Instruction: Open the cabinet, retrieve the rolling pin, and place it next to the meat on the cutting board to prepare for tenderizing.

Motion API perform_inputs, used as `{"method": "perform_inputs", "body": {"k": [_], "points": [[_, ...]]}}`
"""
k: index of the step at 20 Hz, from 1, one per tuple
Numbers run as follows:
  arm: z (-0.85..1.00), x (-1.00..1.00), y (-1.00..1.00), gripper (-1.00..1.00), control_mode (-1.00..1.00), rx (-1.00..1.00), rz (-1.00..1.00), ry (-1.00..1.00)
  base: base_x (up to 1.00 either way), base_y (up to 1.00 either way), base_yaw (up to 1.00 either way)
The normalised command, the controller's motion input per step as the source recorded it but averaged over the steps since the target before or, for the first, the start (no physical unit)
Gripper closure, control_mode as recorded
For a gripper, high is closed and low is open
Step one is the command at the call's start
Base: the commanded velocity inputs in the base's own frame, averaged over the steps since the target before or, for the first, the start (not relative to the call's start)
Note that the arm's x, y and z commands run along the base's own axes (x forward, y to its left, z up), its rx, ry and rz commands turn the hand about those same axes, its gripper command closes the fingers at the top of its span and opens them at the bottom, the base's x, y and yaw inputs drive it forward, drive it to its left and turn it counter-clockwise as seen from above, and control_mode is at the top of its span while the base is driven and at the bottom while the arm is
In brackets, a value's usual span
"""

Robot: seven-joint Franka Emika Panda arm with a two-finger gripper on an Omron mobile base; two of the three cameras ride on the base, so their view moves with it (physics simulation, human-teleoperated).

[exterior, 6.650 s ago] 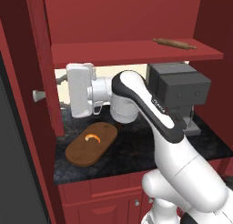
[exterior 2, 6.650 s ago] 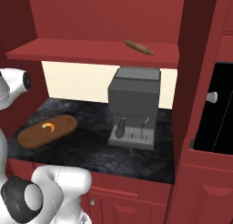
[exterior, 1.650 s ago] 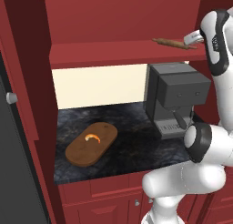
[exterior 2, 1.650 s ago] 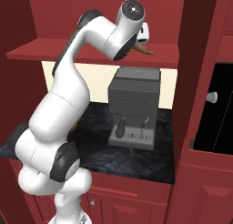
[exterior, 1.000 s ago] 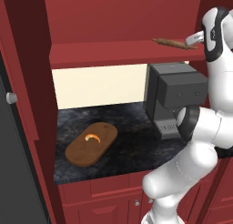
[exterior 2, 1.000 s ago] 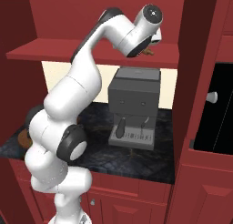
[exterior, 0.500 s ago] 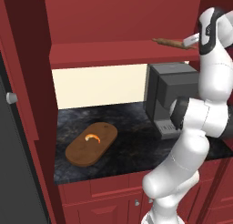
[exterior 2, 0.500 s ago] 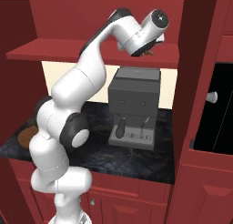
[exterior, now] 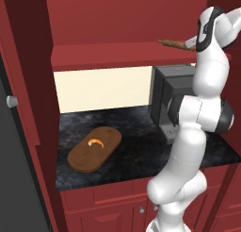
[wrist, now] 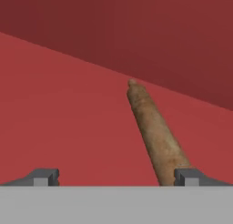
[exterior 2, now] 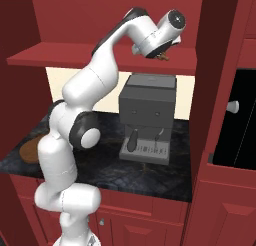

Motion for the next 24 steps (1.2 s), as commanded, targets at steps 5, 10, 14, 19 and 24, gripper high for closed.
{"method": "perform_inputs", "body": {"k": [5, 10, 14, 19, 24], "points": [[0.0, 0.33, 0.0, -1.0, -1.0, -0.08, 0.0, 0.04, 0.0, 0.0, 0.0], [-0.04, 0.31, 0.0, -1.0, -1.0, -0.06, 0.0, 0.02, 0.0, 0.0, 0.0], [-0.06, 0.32, 0.0, -1.0, -1.0, -0.03, 0.0, 0.0, 0.0, 0.0, 0.0], [-0.09, 0.29, 0.0, -1.0, -1.0, -0.01, 0.0, 0.0, 0.0, 0.0, 0.0], [-0.13, 0.18, 0.0, -1.0, -1.0, -0.04, 0.0, 0.0, 0.0, 0.0, 0.0]]}}
